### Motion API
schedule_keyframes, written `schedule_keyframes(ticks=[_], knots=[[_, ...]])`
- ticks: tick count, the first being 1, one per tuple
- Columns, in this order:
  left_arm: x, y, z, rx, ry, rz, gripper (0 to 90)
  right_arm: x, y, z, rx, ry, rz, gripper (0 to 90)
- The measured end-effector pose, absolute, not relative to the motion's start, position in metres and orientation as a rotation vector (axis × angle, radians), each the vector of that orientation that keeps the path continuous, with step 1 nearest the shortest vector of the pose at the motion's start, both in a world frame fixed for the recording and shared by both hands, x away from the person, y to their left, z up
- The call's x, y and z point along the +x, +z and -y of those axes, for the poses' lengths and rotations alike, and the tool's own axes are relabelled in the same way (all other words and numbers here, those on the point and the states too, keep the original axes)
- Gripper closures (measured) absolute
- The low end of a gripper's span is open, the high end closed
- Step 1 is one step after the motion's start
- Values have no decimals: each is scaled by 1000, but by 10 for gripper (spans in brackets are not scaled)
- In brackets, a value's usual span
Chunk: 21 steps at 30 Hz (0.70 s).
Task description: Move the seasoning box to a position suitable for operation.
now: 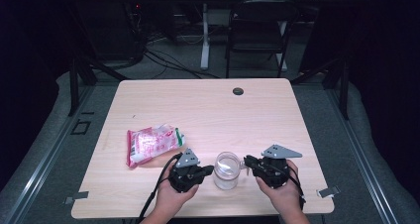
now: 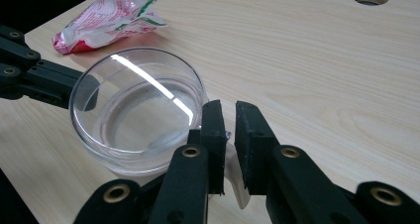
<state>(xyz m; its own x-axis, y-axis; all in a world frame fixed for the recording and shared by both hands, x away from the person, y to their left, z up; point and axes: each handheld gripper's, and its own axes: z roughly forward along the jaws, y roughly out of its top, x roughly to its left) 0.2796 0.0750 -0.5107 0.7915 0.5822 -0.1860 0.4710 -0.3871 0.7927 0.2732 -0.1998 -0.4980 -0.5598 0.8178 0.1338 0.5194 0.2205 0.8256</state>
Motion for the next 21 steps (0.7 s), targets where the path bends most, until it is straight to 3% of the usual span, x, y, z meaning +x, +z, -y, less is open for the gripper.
schedule_keyframes(ticks=[21], knots=[[279, -508, -75, 2044, 150, -778, 900, 273, -499, 202, 1249, 1270, -2170, 828]])
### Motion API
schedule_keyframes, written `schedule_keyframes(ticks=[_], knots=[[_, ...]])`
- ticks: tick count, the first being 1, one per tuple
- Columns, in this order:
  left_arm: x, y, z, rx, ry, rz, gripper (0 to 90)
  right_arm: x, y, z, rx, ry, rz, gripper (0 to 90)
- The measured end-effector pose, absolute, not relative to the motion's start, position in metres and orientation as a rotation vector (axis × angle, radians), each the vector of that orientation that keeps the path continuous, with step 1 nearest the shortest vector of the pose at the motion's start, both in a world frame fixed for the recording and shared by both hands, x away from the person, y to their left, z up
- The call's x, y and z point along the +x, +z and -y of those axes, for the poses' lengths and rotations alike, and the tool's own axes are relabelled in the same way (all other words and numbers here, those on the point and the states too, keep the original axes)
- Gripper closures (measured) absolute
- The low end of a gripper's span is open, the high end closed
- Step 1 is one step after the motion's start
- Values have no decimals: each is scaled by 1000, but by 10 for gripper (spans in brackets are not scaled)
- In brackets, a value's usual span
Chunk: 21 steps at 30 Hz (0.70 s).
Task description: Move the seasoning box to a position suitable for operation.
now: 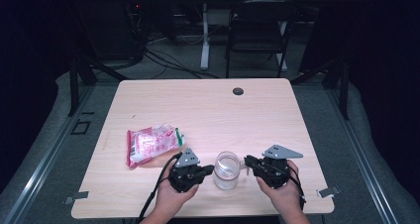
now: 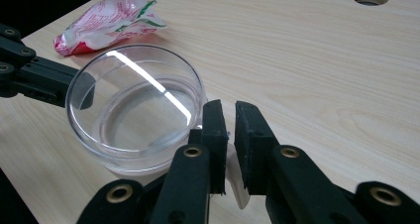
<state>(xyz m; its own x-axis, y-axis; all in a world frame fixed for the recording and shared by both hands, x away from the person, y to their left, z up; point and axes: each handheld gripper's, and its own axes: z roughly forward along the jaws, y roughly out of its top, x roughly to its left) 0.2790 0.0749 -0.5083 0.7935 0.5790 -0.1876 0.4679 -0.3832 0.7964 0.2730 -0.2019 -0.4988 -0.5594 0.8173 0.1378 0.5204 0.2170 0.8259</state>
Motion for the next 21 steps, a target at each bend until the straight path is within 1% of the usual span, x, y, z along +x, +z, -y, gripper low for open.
schedule_keyframes(ticks=[11, 12, 13, 21], knots=[[279, -512, -73, 2055, 144, -775, 900, 273, -500, 203, 1253, 1287, -2166, 832], [278, -512, -73, 2048, 166, -790, 900, 273, -500, 203, 1252, 1284, -2168, 833], [279, -513, -73, 2043, 146, -785, 900, 273, -500, 203, 1252, 1284, -2168, 833], [279, -511, -74, 2056, 138, -773, 900, 273, -500, 203, 1252, 1290, -2163, 833]])
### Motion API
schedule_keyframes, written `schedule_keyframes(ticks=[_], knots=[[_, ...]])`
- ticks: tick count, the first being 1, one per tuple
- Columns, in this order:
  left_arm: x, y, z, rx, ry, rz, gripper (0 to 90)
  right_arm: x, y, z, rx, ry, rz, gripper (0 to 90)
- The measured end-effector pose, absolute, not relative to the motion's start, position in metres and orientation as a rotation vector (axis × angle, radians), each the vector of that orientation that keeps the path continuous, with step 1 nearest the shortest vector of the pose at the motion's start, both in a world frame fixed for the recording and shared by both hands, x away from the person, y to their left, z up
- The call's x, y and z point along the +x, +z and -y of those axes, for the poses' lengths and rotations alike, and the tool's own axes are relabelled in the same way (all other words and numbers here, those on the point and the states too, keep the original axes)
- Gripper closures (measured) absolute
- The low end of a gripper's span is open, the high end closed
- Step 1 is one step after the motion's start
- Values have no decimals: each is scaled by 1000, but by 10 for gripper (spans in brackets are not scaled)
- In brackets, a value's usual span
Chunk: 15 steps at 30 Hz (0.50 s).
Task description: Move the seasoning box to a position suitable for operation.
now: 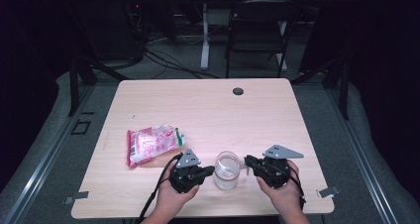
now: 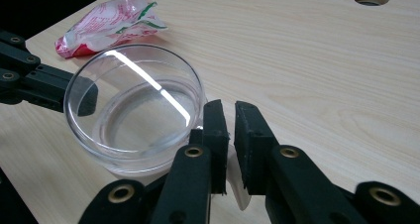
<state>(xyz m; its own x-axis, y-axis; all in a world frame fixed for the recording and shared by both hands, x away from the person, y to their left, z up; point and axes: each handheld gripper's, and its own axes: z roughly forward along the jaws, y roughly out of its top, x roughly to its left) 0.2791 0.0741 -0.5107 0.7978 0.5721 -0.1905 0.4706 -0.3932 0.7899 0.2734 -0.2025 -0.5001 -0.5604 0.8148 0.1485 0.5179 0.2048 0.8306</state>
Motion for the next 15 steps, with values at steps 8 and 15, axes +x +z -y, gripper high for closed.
schedule_keyframes(ticks=[8, 15], knots=[[279, -506, -71, 2048, 142, -765, 900, 271, -499, 200, 1227, 1282, -2160, 827], [279, -501, -68, 2045, 148, -749, 900, 265, -491, 198, 1173, 1290, -2177, 802]])
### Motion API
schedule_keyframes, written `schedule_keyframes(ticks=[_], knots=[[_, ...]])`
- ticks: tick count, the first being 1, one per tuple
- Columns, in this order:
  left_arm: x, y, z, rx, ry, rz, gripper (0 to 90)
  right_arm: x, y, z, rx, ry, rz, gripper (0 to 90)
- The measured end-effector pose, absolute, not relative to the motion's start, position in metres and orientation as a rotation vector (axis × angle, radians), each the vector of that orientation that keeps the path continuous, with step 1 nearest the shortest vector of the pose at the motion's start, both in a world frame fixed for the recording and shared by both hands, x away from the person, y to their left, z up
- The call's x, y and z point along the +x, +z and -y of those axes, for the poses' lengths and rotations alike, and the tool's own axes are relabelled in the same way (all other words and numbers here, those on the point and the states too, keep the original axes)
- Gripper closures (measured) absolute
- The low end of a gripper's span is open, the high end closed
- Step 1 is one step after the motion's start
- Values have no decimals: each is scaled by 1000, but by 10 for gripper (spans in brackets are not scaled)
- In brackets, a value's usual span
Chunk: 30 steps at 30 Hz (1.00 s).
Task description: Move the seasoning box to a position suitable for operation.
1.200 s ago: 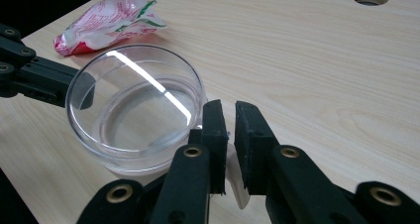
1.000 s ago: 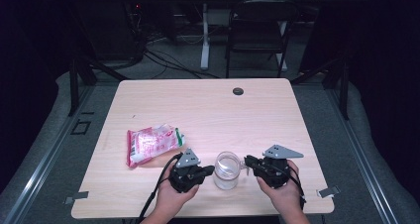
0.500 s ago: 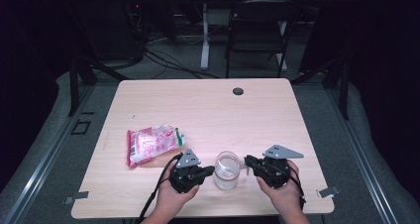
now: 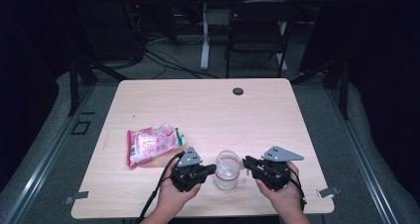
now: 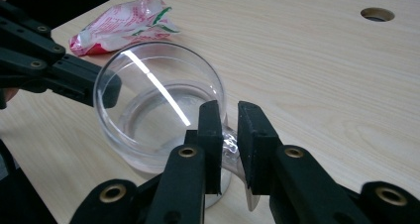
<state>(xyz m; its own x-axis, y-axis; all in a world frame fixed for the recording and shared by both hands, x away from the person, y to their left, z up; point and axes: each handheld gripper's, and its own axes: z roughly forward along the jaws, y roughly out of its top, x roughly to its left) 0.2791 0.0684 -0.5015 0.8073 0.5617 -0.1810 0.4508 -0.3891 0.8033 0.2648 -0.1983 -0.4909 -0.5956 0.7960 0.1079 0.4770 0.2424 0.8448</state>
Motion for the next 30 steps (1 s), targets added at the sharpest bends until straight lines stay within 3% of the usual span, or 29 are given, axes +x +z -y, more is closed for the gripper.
schedule_keyframes(ticks=[14, 30], knots=[[281, -486, -61, 2045, 165, -725, 874, 240, -488, 192, 1043, 1271, -2238, 621], [283, -469, -51, 2032, 183, -686, 787, 231, -492, 182, 958, 1214, -2219, 537]])
